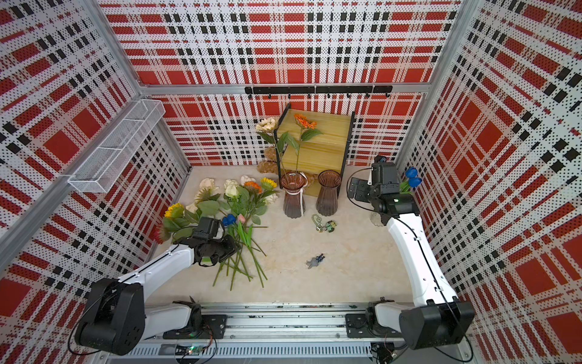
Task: Arrange the flowers in different vases according to their variety
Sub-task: Pick up the flower at the center of the board.
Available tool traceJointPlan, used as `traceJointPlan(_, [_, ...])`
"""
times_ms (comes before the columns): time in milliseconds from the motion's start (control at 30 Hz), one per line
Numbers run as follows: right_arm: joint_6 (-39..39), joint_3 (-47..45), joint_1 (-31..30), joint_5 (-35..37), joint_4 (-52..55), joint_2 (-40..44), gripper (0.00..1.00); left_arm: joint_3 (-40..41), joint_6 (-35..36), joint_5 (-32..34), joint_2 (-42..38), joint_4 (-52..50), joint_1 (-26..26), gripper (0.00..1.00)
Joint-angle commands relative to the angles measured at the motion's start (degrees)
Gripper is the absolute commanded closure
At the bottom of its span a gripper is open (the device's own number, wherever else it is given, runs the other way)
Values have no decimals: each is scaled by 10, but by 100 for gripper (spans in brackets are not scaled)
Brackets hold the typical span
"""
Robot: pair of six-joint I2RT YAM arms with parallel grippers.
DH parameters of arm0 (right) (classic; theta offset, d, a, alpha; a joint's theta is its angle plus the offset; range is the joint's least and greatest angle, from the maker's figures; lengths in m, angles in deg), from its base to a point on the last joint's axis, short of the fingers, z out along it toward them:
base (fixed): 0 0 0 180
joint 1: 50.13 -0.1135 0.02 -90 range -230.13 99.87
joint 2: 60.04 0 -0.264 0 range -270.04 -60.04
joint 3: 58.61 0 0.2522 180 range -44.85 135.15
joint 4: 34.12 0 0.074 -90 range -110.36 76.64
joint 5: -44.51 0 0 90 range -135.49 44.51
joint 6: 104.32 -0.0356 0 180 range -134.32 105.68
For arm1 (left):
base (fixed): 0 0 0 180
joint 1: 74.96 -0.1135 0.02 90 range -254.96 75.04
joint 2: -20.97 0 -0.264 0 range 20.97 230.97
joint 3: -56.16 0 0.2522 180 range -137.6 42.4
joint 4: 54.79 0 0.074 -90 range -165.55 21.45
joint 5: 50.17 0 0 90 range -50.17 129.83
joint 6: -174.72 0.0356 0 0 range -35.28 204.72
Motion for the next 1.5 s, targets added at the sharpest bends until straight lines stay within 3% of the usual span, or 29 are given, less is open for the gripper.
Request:
traceJointPlan(0, [-5, 16, -7, 0, -3, -3, 1, -11, -4, 9, 11, 12, 7, 61])
traceJointPlan(100, [-6, 14, -8, -1, -2, -4, 2, -14, -6, 8, 19, 18, 8, 68])
traceJointPlan(367, [-2, 15, -11, 0, 3, -3, 2, -22, -7, 9, 45, 25, 15, 74])
traceJointPlan(500, [-4, 13, -18, -2, 2, -7, 3, -29, -9, 10, 43, 25, 17, 86])
traceJointPlan(767, [-25, 17, -84, -17, -10, -35, 3, -64, -13, 23, -14, -2, 15, 98])
traceJointPlan(1067, [-88, -7, -207, -142, -88, -92, 3, -130, -1, 31, -75, -16, 24, 100])
traceJointPlan(1267, [-97, 25, -282, -210, -136, -148, 4, -187, 46, 80, -98, 1, 89, 100])
traceJointPlan(1467, [-100, 45, -324, -304, -191, -180, 8, -186, 67, 87, -116, 44, 99, 100])
